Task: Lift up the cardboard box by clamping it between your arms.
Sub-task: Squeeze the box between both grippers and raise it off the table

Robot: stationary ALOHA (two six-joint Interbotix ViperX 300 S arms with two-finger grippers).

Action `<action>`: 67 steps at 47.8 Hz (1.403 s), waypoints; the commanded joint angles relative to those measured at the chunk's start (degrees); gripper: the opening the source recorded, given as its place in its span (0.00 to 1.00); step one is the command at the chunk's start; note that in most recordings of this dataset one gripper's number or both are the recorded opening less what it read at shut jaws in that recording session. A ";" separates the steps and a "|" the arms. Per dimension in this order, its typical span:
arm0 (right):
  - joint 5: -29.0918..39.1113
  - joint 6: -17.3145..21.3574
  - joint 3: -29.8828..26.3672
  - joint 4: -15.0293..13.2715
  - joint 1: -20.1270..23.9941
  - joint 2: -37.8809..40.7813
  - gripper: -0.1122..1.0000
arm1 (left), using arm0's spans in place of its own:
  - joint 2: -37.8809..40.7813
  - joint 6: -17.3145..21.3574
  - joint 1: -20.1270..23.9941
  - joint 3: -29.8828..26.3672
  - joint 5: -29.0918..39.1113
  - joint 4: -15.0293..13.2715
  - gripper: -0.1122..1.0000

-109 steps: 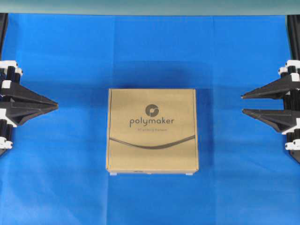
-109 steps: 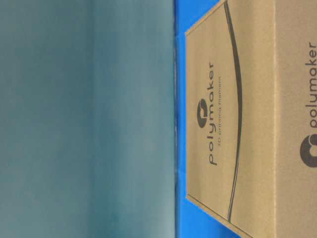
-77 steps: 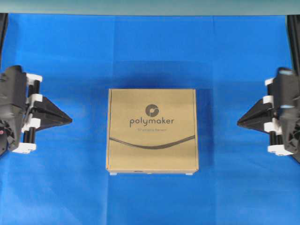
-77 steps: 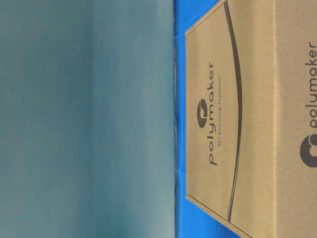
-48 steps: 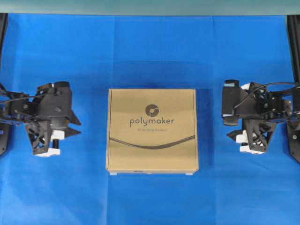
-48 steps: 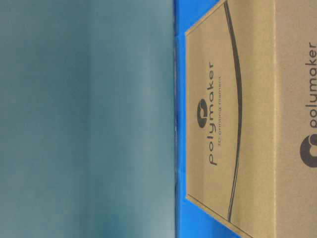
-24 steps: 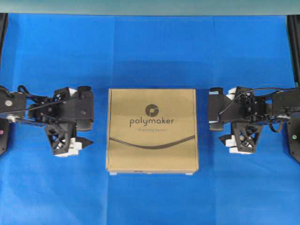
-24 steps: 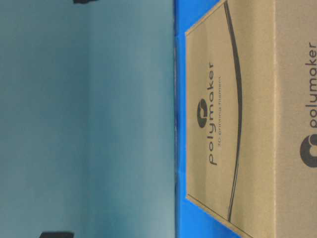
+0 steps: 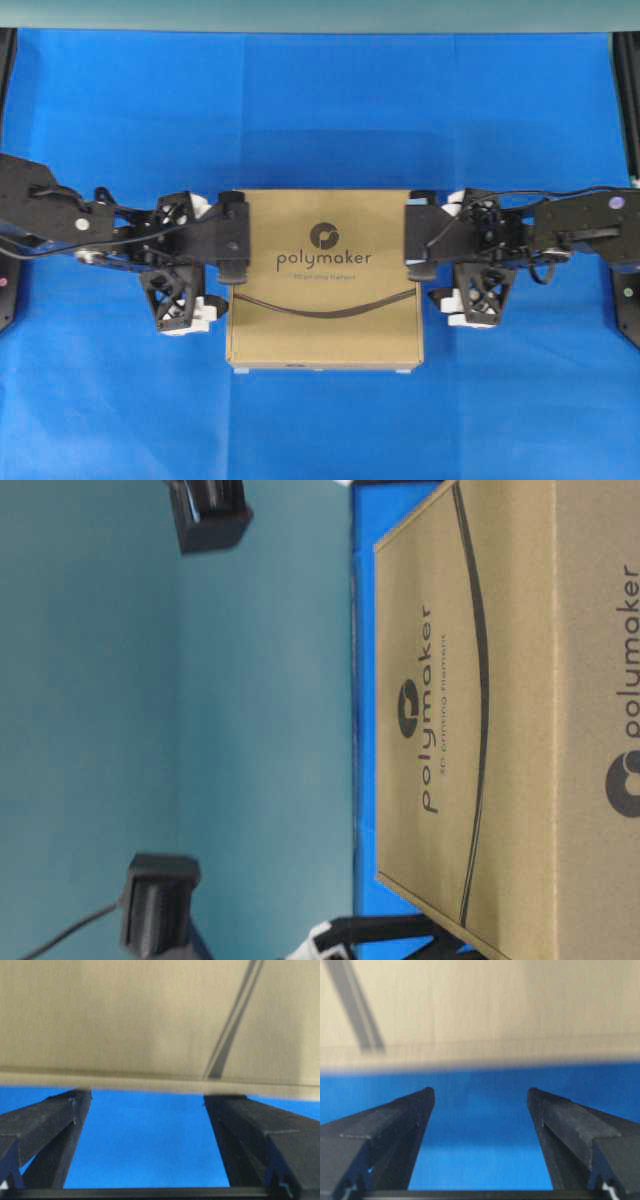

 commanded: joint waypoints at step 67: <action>19.07 0.70 -18.98 0.62 0.35 -5.62 0.99 | -9.14 2.29 2.11 -14.85 17.84 0.09 0.89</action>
